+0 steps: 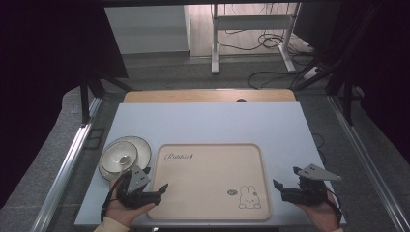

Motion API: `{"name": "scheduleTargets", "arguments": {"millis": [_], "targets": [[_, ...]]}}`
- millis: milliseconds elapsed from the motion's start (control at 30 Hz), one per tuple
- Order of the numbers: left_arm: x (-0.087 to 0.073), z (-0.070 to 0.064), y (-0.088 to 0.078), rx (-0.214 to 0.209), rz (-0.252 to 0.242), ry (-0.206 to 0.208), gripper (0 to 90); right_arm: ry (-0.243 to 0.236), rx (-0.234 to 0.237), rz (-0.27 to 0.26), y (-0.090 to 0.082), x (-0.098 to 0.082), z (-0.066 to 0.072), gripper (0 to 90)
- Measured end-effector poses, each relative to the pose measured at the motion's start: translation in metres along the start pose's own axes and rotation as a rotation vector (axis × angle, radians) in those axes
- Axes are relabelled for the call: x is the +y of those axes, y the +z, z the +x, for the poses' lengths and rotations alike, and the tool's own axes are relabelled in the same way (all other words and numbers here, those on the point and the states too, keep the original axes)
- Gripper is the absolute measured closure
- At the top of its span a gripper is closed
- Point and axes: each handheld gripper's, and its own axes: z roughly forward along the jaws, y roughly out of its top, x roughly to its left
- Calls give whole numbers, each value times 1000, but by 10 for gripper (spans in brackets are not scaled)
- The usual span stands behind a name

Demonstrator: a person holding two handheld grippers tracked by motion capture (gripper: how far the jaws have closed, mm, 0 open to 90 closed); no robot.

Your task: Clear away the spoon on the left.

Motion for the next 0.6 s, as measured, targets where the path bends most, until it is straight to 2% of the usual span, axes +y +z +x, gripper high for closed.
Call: {"name": "scheduleTargets", "arguments": {"millis": [133, 267, 600], "targets": [[0, 0, 3, 19, 10, 11, 214, -3, 2, 6, -2, -3, -4, 147], [-1, 1, 4, 17, 15, 9, 214, 6, 3, 6, -3, -5, -6, 157], [-3, 0, -3, 27, 6, 43, 216, -45, 13, 17, 0, -2, 4, 164]]}}
